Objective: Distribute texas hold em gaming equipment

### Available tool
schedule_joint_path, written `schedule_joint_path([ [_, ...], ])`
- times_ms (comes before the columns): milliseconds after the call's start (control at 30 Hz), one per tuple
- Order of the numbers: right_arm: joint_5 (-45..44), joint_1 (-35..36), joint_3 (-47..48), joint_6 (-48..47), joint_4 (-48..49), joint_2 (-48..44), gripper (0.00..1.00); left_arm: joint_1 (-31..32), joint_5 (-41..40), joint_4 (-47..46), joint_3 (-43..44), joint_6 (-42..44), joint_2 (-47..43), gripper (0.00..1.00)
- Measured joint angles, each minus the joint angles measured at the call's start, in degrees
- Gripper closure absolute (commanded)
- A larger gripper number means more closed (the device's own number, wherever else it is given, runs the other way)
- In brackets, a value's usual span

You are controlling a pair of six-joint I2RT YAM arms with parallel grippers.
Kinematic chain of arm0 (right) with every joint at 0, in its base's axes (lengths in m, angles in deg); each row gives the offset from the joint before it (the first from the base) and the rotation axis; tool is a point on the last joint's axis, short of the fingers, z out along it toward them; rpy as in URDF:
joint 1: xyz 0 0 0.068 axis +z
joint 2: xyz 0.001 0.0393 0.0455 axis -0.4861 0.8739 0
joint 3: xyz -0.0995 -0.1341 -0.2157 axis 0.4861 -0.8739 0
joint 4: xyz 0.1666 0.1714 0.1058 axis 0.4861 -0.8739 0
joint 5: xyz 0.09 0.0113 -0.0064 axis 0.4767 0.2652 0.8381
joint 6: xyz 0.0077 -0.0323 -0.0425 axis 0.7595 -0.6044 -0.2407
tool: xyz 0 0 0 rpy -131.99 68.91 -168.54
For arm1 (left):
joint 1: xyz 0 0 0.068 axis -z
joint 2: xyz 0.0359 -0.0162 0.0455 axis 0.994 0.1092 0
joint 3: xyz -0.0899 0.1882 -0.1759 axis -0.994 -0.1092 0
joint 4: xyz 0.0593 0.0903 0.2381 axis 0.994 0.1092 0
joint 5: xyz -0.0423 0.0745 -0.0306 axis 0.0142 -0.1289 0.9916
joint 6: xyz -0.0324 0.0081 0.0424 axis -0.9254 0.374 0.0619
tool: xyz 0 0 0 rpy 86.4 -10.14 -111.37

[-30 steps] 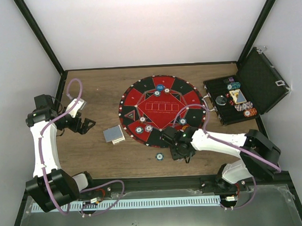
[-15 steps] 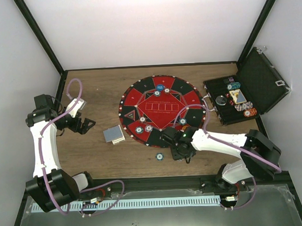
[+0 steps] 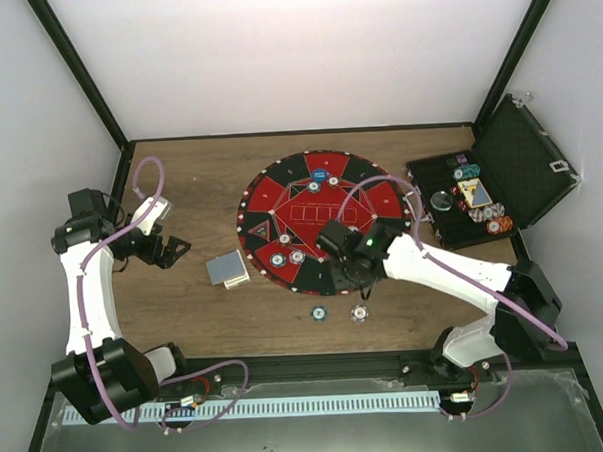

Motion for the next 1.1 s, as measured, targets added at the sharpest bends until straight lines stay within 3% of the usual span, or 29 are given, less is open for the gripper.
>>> schedule_joint_path([
  [233, -2.1, -10.7, 14.2, -9.2, 2.3, 9.3, 0.65, 0.1, 0.0, 0.4, 0.0, 0.0, 0.0, 0.00],
  [667, -1.7, -27.5, 41.6, -21.5, 8.9, 40.3, 0.70, 0.3, -1.3, 1.8, 0.0, 1.7, 0.0, 0.00],
  [1100, 1.8, -34.9, 53.4, -23.4, 10.3, 53.7, 0.70, 0.3, -1.4, 2.0, 0.0, 1.9, 0.0, 0.00],
])
